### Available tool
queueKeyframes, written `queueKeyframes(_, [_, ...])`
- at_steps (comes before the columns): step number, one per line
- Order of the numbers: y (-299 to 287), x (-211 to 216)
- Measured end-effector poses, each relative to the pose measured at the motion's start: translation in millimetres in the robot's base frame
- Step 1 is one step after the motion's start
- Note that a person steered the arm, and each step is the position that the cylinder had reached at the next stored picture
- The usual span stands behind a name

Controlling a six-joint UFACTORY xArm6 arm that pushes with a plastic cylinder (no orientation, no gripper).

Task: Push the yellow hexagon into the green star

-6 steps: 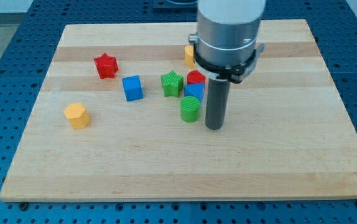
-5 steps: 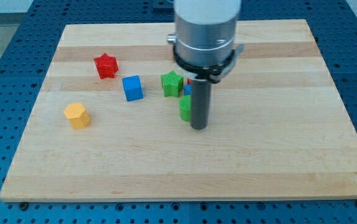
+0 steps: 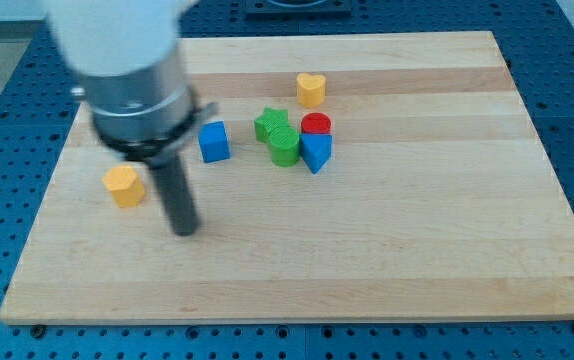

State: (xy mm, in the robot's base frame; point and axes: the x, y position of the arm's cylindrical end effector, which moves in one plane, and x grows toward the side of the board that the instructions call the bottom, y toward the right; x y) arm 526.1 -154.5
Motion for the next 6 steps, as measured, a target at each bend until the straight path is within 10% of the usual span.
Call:
queueKeyframes(2, [-101,-29])
queueKeyframes(6, [55,-49])
